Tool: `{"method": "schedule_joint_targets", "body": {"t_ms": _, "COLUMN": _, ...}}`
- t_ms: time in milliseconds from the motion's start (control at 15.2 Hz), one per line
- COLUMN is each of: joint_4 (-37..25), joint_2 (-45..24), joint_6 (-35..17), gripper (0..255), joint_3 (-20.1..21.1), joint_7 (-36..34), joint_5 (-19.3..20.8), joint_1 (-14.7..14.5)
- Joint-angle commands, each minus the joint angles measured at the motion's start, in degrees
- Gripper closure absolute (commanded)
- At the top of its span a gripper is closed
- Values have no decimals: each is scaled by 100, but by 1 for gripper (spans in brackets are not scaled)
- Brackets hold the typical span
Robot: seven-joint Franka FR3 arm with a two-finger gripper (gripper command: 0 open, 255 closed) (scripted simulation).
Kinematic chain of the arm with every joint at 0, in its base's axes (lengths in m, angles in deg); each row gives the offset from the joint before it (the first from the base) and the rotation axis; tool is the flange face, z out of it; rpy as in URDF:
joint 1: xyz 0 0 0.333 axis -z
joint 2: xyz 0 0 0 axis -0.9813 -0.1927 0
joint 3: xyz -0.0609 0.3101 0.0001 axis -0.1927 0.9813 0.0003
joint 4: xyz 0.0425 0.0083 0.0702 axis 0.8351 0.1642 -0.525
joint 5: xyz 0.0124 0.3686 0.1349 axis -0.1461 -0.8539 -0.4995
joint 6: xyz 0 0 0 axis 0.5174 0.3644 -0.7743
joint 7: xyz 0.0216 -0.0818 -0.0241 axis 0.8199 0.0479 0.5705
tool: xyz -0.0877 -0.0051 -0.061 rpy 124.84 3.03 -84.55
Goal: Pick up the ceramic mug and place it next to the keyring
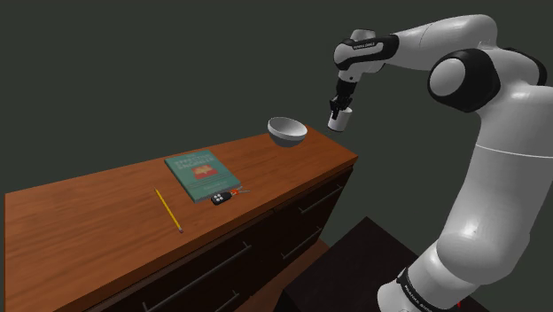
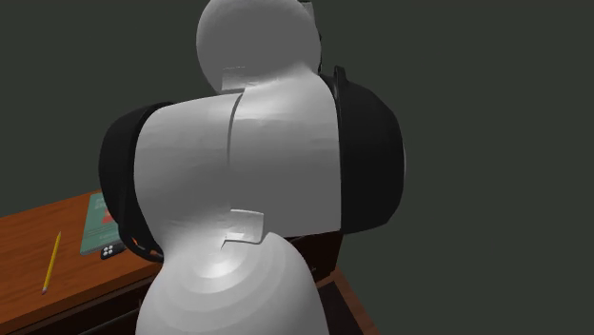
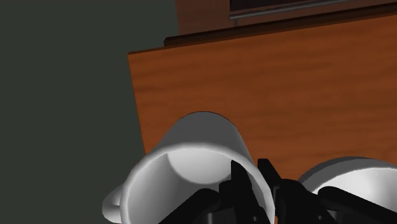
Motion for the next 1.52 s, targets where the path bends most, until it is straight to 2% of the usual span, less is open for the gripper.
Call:
{"method": "schedule_joint_targets", "body": {"t_ms": 0, "joint_4": -152, "joint_2": 13, "joint_6": 165, "gripper": 255, "joint_3": -5, "joint_7": 3, "joint_5": 5, "joint_1": 6}}
{"method": "schedule_joint_targets", "body": {"t_ms": 594, "joint_4": -816, "joint_2": 23, "joint_6": 835, "gripper": 255, "joint_3": -21, "joint_7": 22, "joint_5": 9, "joint_1": 39}}
{"method": "schedule_joint_targets", "body": {"t_ms": 990, "joint_4": 369, "joint_2": 922, "joint_6": 542, "gripper": 255, "joint_3": 179, "joint_7": -766, "joint_5": 348, "joint_1": -569}}
{"method": "schedule_joint_targets", "body": {"t_ms": 1452, "joint_4": 1297, "joint_2": 1686, "joint_6": 404, "gripper": 255, "joint_3": 555, "joint_7": -1741, "joint_5": 604, "joint_1": -1128}}
